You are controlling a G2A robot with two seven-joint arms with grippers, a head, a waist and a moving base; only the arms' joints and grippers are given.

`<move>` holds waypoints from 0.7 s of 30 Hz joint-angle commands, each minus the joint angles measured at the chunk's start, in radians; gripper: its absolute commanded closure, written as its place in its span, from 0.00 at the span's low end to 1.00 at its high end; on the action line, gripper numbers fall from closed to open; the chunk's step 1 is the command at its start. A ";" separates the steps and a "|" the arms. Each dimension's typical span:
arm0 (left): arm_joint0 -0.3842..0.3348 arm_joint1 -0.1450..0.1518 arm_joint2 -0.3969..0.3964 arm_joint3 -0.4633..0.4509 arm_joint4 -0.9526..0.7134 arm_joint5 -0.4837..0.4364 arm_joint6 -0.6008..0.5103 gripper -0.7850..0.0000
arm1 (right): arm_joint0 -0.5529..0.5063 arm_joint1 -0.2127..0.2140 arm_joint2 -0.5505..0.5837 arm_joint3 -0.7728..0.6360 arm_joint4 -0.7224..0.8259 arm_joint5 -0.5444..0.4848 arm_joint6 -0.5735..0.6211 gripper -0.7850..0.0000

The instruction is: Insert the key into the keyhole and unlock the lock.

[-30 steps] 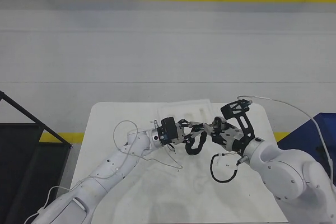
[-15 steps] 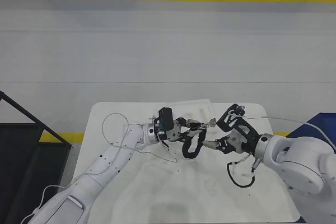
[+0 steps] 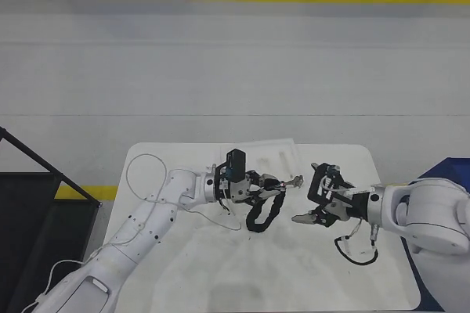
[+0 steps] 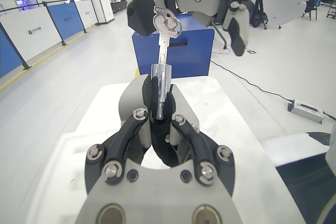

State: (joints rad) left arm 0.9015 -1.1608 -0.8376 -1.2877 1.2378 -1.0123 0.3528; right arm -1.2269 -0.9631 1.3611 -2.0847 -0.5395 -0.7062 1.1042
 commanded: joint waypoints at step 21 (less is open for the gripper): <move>-0.073 0.050 0.097 -0.007 -0.215 0.000 -0.184 1.00 | 0.028 0.021 -0.054 -0.009 -0.108 -0.069 -0.059 0.00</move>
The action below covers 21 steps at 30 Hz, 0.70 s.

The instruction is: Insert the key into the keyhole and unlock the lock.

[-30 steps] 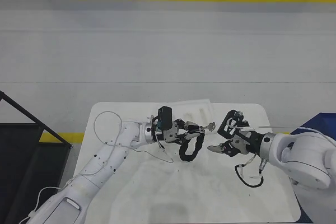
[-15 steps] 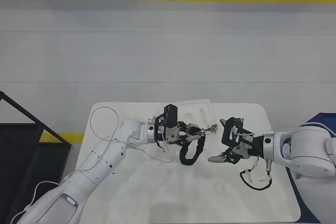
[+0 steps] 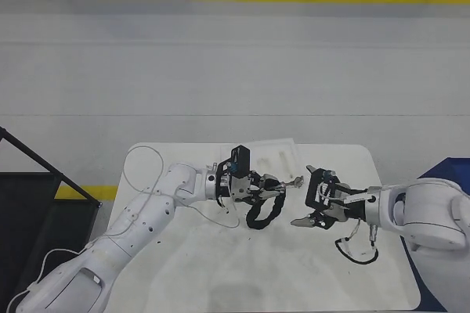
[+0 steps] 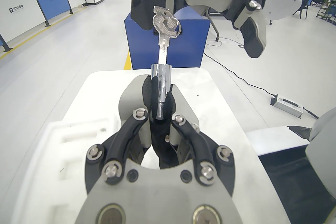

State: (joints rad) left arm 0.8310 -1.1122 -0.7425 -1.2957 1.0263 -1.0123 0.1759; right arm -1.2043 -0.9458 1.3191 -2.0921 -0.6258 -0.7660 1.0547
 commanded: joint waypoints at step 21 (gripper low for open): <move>0.005 -0.003 -0.019 0.002 -0.012 0.011 -0.044 1.00 | 0.057 0.040 -0.113 -0.005 -0.121 -0.048 -0.049 0.00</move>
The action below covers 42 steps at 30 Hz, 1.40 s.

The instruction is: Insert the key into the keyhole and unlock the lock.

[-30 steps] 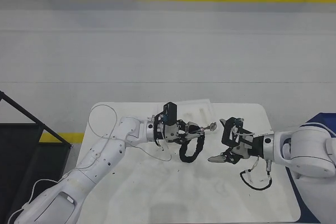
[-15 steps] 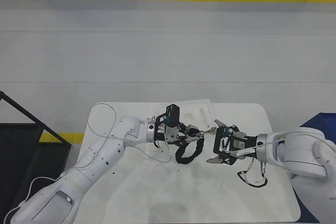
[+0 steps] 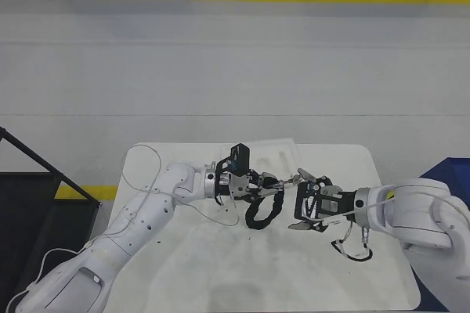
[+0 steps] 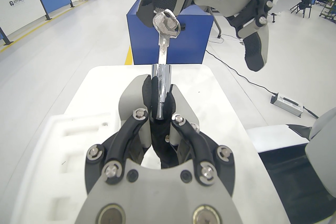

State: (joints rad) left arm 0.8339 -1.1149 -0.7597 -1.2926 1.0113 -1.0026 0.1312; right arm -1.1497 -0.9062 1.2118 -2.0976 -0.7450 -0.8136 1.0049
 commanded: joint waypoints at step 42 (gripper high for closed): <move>0.024 0.035 -0.021 -0.092 0.025 -0.010 -0.020 1.00 | 0.052 0.045 0.009 -0.004 -0.325 -0.197 -0.350 0.59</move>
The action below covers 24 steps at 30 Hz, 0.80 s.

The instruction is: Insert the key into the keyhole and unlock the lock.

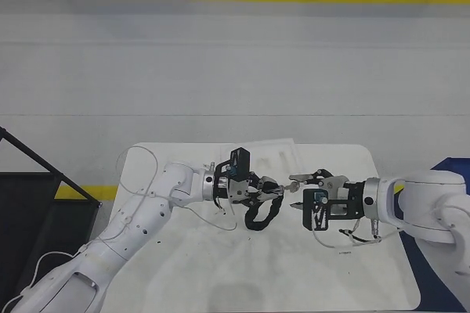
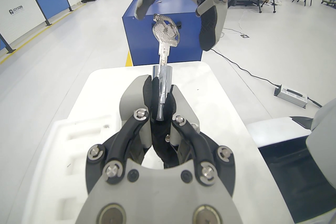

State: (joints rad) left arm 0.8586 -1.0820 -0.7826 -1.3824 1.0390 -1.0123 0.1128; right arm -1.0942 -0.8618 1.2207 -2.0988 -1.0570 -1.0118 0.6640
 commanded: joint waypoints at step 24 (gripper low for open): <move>-0.015 0.031 0.031 -0.028 -0.035 0.000 0.007 1.00 | -0.063 0.006 0.004 -0.073 -0.212 0.079 -0.114 1.00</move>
State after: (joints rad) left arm 0.8443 -1.0520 -0.7526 -1.4106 1.0036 -1.0123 0.1187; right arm -1.1551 -0.8553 1.2237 -2.1747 -1.2746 -0.9425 0.5504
